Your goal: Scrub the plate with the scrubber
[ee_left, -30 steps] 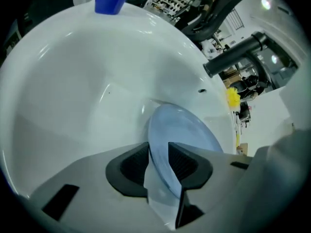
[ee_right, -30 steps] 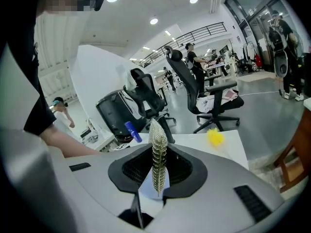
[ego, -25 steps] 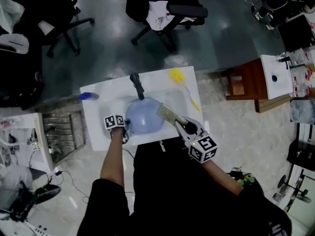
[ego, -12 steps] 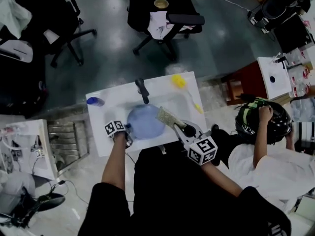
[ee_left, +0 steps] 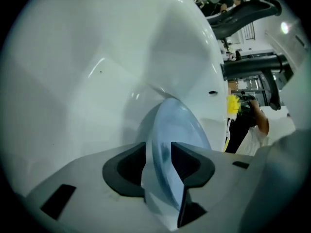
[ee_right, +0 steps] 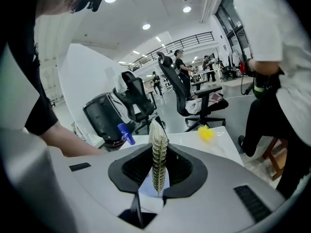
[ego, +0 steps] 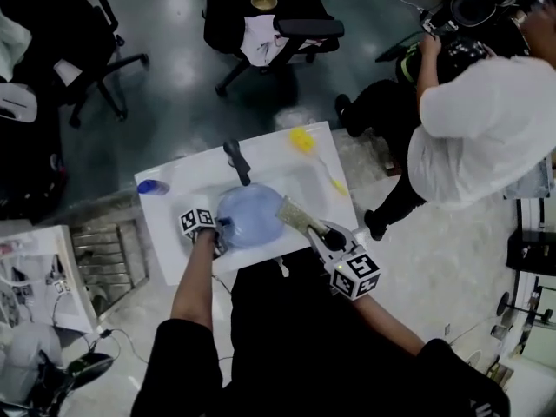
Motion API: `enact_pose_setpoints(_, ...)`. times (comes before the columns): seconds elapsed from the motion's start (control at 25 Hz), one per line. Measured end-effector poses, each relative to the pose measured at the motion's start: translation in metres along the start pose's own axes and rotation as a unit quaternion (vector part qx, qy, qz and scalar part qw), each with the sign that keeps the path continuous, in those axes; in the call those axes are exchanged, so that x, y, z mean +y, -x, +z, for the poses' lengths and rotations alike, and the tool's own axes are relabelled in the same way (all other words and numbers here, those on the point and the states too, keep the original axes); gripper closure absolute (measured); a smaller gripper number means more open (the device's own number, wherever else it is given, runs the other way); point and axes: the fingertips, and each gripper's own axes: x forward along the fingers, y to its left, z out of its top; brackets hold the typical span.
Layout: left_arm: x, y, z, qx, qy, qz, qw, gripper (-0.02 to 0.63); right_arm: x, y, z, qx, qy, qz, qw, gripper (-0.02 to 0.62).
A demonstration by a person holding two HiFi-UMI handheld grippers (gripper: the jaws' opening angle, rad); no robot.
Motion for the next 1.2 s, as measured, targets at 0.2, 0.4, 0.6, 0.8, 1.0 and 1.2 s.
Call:
enact_pose_setpoints(0.2, -0.003, 0.002, 0.009, -0.017, 0.024, -0.026, 0.9992, 0.537, 0.002, 0.003, -0.005, 0.005, -0.003, -0.005, 1.000, 0.532)
enact_pose_setpoints(0.4, -0.017, 0.023, 0.016, -0.077, 0.038, -0.051, 0.9950, 0.565, -0.003, 0.000, -0.001, -0.001, -0.002, 0.002, 1.000, 0.532)
enact_pose_setpoints(0.6, -0.029, 0.061, 0.007, -0.141, 0.027, -0.062, 0.9877, 0.575, 0.020, -0.017, 0.005, 0.005, 0.019, 0.069, 0.997, 0.532)
enact_pose_setpoints(0.8, -0.043, 0.101, -0.007, -0.203, 0.045, -0.099, 0.9731, 0.575, 0.058, -0.052, 0.004, 0.023, 0.079, 0.151, 0.985, 0.532)
enact_pose_setpoints(1.0, -0.053, 0.145, -0.025, -0.257, 0.029, -0.110, 0.9598, 0.575, 0.102, -0.087, -0.003, 0.054, 0.129, 0.221, 0.965, 0.534)
enact_pose_setpoints(1.2, -0.062, 0.173, -0.047, -0.300, 0.034, -0.130, 0.9445, 0.574, 0.142, -0.114, -0.019, 0.081, 0.196, 0.275, 0.938, 0.534)
